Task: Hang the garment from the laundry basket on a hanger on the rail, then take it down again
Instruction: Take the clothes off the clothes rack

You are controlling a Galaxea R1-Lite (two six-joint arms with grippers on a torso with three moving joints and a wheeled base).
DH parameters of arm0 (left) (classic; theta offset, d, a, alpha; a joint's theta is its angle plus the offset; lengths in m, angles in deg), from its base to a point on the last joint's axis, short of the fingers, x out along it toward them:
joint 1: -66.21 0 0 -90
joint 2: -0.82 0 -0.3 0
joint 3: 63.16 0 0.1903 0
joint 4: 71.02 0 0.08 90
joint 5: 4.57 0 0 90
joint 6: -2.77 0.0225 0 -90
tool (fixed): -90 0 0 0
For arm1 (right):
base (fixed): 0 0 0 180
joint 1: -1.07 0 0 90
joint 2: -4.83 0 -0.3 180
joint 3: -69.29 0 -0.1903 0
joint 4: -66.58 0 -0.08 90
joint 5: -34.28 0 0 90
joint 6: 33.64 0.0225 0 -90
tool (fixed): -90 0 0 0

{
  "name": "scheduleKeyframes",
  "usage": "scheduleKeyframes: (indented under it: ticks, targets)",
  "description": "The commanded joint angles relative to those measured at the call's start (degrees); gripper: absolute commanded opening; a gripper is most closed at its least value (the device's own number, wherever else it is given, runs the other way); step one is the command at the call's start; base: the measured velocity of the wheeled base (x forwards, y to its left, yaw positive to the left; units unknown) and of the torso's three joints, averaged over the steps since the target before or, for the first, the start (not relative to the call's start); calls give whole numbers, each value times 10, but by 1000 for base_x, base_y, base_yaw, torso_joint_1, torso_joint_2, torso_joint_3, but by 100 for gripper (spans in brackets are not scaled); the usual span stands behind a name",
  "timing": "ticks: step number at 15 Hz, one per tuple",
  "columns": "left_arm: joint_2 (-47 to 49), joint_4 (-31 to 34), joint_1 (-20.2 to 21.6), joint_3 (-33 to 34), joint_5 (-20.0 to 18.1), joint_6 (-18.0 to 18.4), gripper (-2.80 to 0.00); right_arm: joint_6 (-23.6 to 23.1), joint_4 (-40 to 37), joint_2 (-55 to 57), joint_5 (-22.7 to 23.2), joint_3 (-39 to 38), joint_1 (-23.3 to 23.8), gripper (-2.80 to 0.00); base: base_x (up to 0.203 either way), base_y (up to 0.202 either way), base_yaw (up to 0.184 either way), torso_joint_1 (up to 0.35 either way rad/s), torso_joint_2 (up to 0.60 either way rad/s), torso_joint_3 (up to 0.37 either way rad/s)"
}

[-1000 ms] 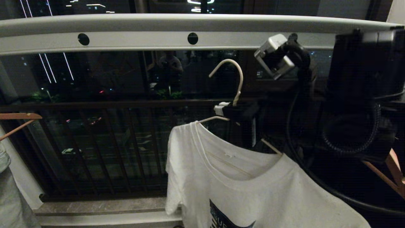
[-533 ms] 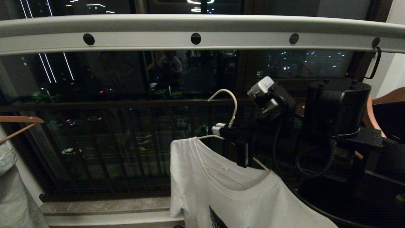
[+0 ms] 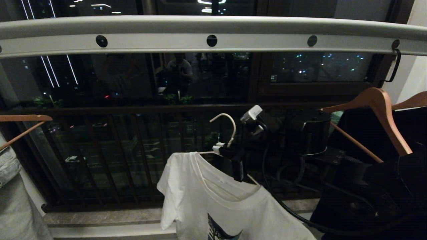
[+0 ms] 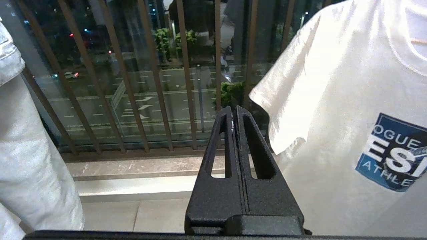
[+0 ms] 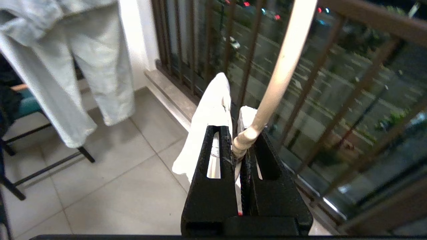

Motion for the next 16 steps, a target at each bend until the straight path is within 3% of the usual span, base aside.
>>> scheduleKeyframes:
  ticks: [1,3,5,7,12,14,16]
  targets:
    - [0,-3,0,-1,0,0,-280,0,3,16,2,1,15,-280,0,0,0,0,0,0]
    - [0,-5,0,-3,5,-1,-280,0,3,19,2,5,18,-280,0,0,0,0,0,0]
    - [9,-1,0,-53,1,-1,-280,0,4,19,1,6,19,-280,0,0,0,0,0,0]
    - [76,0,-1,-104,-21,-1,-280,1,4,20,0,8,21,-280,0,0,0,0,0,0]
    - [391,1,-8,-238,-182,7,-280,4,4,24,-1,19,35,-280,0,0,0,0,0,0]
    - [523,2,-43,-301,-223,15,-280,3,4,26,-1,23,37,-280,0,0,0,0,0,0]
    - [637,2,-104,-370,-242,20,-280,4,4,29,-8,30,42,-280,0,0,0,0,0,0]
